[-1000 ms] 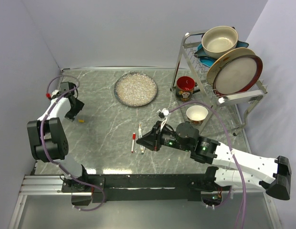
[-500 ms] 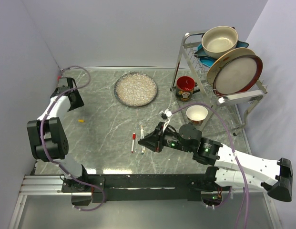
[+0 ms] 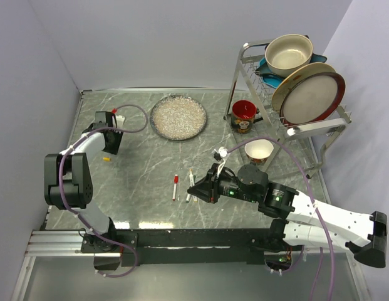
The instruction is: Insert the pens into the pen caps
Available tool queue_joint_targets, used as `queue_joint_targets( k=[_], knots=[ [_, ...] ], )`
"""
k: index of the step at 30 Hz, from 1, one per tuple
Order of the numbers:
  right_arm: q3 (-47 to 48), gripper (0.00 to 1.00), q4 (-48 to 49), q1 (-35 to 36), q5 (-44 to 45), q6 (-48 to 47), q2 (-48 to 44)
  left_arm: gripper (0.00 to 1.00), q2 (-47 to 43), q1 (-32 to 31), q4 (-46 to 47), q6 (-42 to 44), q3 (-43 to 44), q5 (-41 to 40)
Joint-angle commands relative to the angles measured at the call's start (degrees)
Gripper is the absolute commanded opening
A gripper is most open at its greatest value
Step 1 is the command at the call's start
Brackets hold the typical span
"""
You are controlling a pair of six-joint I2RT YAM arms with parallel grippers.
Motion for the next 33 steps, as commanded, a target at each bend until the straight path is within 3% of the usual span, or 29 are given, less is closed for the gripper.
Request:
queue_joint_targets(
  k=[1, 15, 33],
  knots=[
    [3.5, 0.0, -1.2, 0.2, -0.2, -2.5, -0.2, 0.47, 1.2, 0.0, 2.6, 9.3, -0.7, -1.2],
    [3.8, 0.01, -1.1, 0.3, 0.3, -3.4, 1.9, 0.49, 4.3, 1.1, 0.5, 10.6, -1.1, 2.8],
    [3.6, 0.01, -2.1, 0.3, 2.9, -3.9, 0.5, 0.48, 4.6, 1.1, -2.9, 4.6, -3.5, -1.7]
  ],
)
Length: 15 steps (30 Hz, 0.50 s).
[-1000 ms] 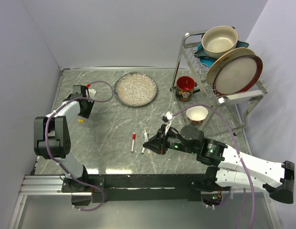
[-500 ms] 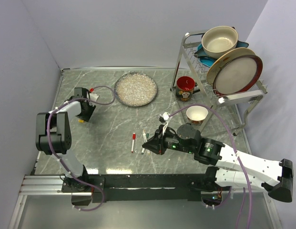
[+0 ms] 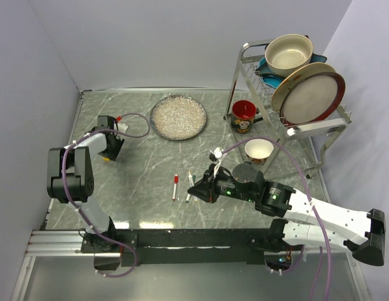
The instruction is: Insert the pens into the pen caps
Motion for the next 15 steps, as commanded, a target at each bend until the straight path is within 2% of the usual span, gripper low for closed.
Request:
queue_joint_targets(
  k=[1, 10, 15],
  knots=[
    [2.4, 0.01, 1.1, 0.3, 2.1, -0.8, -2.2, 0.47, 0.2, 0.1, -3.2, -3.2, -2.4, -0.4],
    [3.6, 0.02, -0.1, 0.3, 2.3, -0.6, -2.9, 0.41, 0.7, -1.0, -6.0, -5.9, -4.4, 3.0],
    [3.6, 0.02, 0.4, 0.2, 1.6, -0.2, -2.3, 0.4, 0.1, -2.1, -8.1, -8.5, -4.8, 1.0]
  ],
)
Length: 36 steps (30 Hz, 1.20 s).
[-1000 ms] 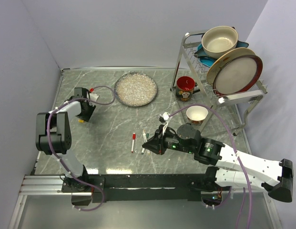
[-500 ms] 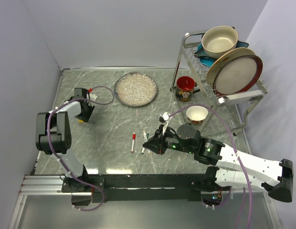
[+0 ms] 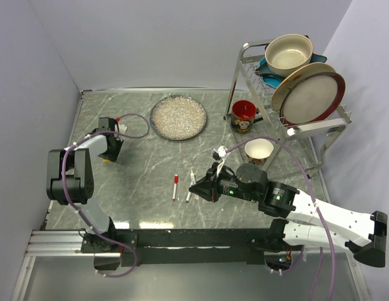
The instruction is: Insert the pens into the pen caps
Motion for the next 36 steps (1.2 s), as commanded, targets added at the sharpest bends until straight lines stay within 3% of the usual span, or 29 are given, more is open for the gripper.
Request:
queue_joint_targets(
  k=[1, 12, 19, 32, 36],
  knots=[
    [2.9, 0.02, 1.4, 0.3, 0.4, -0.1, -0.3, 0.39, 0.9, -1.8, -8.2, -3.8, -3.2, 1.3],
    [3.3, 0.02, 1.5, 0.7, -0.1, 1.5, -0.3, 0.41, -1.7, -4.0, -6.4, -4.0, -9.4, 2.4],
    [2.8, 0.02, 1.1, 1.0, 0.8, 2.1, -2.1, 0.39, 1.7, -3.8, -5.1, -4.1, -7.8, 0.9],
    [1.4, 0.02, -0.9, 1.1, 2.7, 1.6, -6.1, 0.37, 5.7, 0.8, -8.0, -6.7, -3.4, 7.7],
    [1.7, 0.02, -1.6, 1.1, 2.7, 1.6, -6.1, 0.31, 9.2, 0.9, -8.5, -7.3, -2.4, 9.0]
  ],
)
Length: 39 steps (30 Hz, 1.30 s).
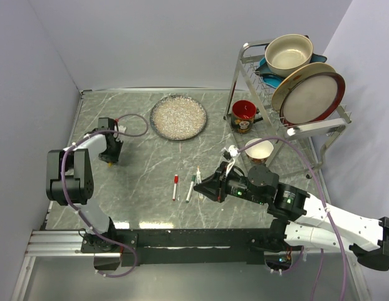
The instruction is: Insert the pens into the pen caps
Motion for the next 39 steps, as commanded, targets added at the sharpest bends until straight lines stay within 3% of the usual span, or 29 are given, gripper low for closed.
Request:
queue_joint_targets(
  k=[1, 5, 9, 17, 20, 25, 27, 30, 33, 34, 39],
  knots=[
    [1.7, 0.02, -0.1, 0.4, 1.0, -0.1, -1.0, 0.3, 9.8, 0.4, -5.5, -3.6, -1.2, 5.4],
    [1.3, 0.02, -0.1, 0.4, 1.5, 0.6, -1.9, 0.19, 13.9, -0.8, -9.8, -7.1, 3.8, 6.5],
    [0.9, 0.02, -0.8, 0.4, 1.8, 1.7, -2.1, 0.01, 12.5, -3.9, -10.6, -9.3, 4.1, 7.9],
    [-0.2, 0.0, -2.6, 0.4, 3.1, 3.5, -3.4, 0.01, 5.0, -8.8, -10.8, -20.0, 5.2, 14.0],
    [-1.6, 0.0, -2.5, 0.7, 3.1, 4.5, -2.7, 0.01, -0.3, -11.4, -8.7, -22.0, 4.1, 17.7],
    [-5.0, 0.0, 2.1, 3.6, 2.9, 6.5, -1.9, 0.01, -12.8, -13.5, -2.2, -27.1, -0.1, 30.5],
    [-3.6, 0.0, 2.4, 5.2, 3.2, 6.2, -0.8, 0.01, -17.8, -13.5, -0.6, -30.5, -1.4, 31.4],
    [-0.4, 0.0, 1.7, 7.1, 6.4, 4.4, 2.3, 0.01, -25.9, -13.8, 7.0, -36.9, -5.6, 36.5],
    [2.2, 0.0, 2.5, 7.6, 6.0, 3.7, 5.3, 0.01, -36.1, -14.9, 21.2, -47.0, -13.4, 43.2],
    [2.7, 0.0, 3.2, 7.6, 5.7, 3.5, 6.9, 0.01, -38.8, -16.2, 30.6, -49.7, -15.6, 44.8],
    [3.3, 0.0, 7.5, 7.6, 7.0, 2.6, 11.2, 0.01, -57.4, -20.3, 47.1, -64.3, -27.0, 40.9]
  ],
)
